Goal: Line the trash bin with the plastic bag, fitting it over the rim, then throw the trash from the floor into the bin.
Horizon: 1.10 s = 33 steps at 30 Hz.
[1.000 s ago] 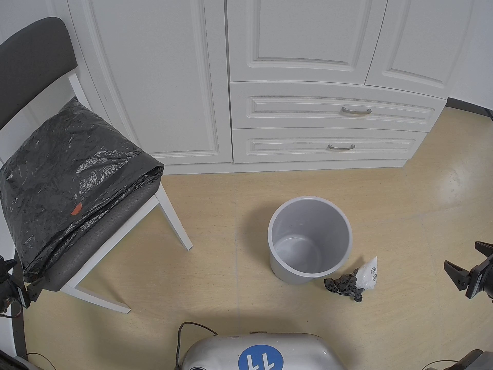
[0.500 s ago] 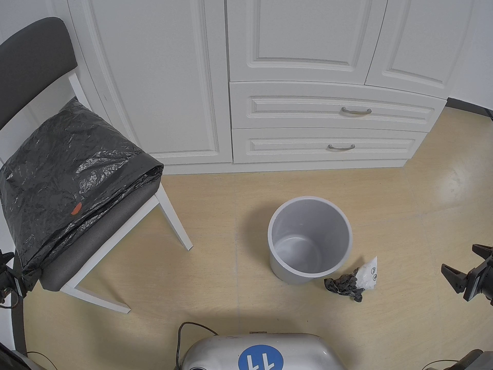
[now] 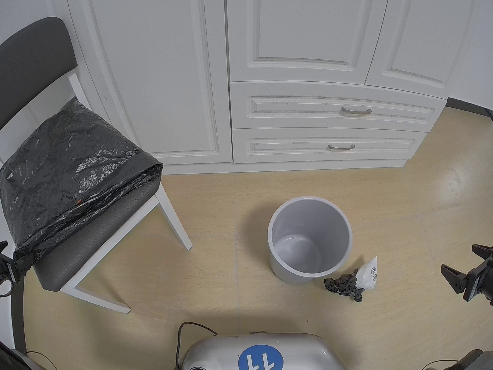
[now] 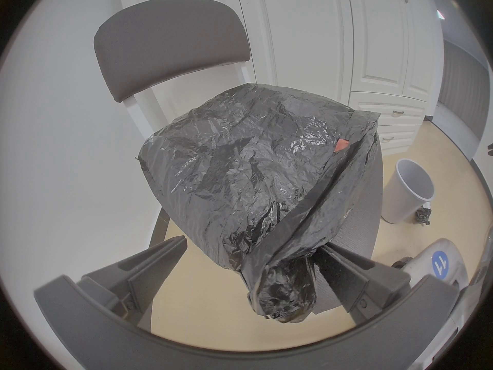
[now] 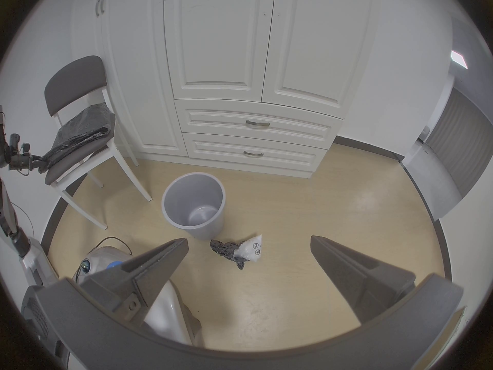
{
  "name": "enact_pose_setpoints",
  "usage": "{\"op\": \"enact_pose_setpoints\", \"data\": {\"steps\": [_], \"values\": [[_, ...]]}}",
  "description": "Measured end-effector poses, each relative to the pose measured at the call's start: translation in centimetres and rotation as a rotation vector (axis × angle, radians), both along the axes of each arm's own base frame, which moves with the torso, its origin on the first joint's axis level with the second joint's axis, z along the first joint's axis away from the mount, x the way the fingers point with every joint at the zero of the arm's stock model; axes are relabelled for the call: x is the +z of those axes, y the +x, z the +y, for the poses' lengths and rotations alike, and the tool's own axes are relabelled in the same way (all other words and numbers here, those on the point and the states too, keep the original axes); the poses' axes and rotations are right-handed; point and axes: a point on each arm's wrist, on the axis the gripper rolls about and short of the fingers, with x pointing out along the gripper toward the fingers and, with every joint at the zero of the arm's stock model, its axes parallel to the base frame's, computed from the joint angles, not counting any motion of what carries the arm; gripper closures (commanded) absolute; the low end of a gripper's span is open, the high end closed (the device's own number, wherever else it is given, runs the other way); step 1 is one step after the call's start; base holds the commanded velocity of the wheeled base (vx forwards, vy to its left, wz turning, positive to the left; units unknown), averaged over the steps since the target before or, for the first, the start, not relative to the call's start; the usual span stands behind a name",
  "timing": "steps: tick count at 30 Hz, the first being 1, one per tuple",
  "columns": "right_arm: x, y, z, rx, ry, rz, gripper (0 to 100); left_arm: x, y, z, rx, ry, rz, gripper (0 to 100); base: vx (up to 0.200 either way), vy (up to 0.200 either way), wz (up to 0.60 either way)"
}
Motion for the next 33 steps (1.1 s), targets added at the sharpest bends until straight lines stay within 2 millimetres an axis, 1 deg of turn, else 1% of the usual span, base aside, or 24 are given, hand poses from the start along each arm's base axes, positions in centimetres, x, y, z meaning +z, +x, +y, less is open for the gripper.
{"op": "enact_pose_setpoints", "data": {"steps": [6, 15, 21, 33], "values": [[-0.1, 0.0, 0.0, 0.0, -0.001, 0.002, 0, -0.1, -0.2, -0.4, -0.008, -0.006, -0.001, 0, 0.0, 0.0, 0.0], [-0.4, -0.1, 0.0, 0.01, -0.011, 0.013, 0, -0.3, -0.1, -0.2, -0.016, -0.029, 0.005, 0, 0.0, 0.0, 0.0], [-0.6, -0.1, 0.1, 0.021, -0.019, 0.021, 0, -0.6, 0.0, -0.3, -0.075, -0.08, -0.017, 0, 0.0, 0.0, 0.0], [-0.8, -0.1, 0.1, 0.025, -0.021, 0.03, 0, -1.3, 0.3, 0.0, -0.102, -0.143, -0.021, 0, 0.0, 0.0, 0.0]]}}
